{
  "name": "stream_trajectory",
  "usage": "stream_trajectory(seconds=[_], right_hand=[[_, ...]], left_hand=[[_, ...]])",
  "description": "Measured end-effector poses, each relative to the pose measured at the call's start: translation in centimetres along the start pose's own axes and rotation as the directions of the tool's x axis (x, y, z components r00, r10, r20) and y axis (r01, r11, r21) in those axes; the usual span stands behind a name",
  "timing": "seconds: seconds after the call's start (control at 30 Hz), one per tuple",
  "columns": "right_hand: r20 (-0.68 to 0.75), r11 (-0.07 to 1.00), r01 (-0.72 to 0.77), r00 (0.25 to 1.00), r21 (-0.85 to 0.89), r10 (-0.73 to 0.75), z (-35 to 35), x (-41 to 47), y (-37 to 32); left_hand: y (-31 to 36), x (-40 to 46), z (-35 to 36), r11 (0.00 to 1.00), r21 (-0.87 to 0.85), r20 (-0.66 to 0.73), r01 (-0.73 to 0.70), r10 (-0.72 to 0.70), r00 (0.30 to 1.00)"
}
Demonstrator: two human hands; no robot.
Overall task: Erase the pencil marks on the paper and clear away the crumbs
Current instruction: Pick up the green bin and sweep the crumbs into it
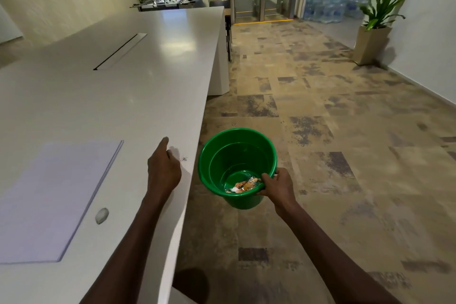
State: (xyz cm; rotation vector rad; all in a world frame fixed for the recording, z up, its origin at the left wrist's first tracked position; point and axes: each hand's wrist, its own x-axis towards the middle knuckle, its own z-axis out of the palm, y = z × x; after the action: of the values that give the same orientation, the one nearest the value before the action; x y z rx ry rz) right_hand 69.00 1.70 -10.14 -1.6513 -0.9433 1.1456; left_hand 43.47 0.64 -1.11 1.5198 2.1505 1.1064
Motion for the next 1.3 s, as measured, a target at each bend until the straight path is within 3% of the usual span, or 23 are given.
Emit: stream_trajectory(seconds=[0.67, 1.3], right_hand=[[-0.032, 0.998, -0.017, 0.999, 0.062, 0.019, 3.3, -2.3, 0.6], [-0.012, 0.999, -0.008, 1.000, 0.049, 0.008, 3.3, -2.5, 0.4]], left_hand=[[-4.6, 0.5, 0.8, 0.877, 0.401, 0.252, -0.263, 0.170, 0.953], [-2.0, -0.8, 2.8, 0.827, 0.424, 0.440, -0.370, 0.170, 0.882]])
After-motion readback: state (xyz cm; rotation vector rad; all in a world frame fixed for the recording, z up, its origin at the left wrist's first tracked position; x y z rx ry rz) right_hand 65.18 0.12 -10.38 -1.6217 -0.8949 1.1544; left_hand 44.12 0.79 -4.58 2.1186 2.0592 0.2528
